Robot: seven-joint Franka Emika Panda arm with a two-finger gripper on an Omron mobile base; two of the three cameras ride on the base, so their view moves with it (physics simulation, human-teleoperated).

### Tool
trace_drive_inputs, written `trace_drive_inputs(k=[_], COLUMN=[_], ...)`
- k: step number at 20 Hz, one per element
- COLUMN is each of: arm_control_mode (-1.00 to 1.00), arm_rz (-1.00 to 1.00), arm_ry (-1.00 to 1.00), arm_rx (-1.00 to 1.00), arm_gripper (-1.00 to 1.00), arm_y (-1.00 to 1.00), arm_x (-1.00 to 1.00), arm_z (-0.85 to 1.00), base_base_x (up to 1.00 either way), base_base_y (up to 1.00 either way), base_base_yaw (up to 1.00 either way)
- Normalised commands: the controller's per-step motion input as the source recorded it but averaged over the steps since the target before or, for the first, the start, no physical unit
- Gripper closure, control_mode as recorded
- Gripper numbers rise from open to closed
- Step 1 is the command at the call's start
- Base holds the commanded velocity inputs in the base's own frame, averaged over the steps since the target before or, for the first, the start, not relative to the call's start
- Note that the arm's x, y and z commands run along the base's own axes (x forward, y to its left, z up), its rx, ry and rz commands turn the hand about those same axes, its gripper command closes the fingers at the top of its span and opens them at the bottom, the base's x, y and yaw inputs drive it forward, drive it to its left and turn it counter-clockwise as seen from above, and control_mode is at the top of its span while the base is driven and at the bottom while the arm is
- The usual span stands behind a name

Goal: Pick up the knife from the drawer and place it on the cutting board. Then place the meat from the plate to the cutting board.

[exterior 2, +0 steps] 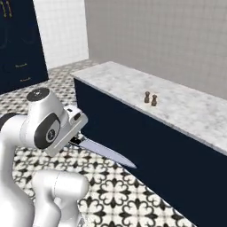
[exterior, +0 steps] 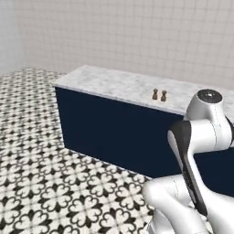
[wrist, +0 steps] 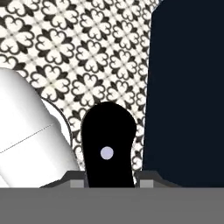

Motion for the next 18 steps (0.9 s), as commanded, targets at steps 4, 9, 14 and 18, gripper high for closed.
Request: trace_drive_inputs(k=[4,9,14,18], arm_control_mode=[1.0,1.0,1.0,1.0], arm_rz=[0.0,0.0,0.0,0.0], arm_ry=[0.0,0.0,0.0,0.0], arm_rx=[0.0,0.0,0.0,0.0], arm_gripper=[1.0,1.0,1.0,1.0], arm_y=[0.0,0.0,0.0,0.0], arm_x=[0.0,0.0,0.0,0.0], arm_z=[0.0,0.0,0.0,0.0], base_base_x=[0.0,0.0,0.0,0.0], base_base_y=[0.31,0.09,0.0,0.0], base_base_yaw=[0.98,1.0,1.0,1.0])
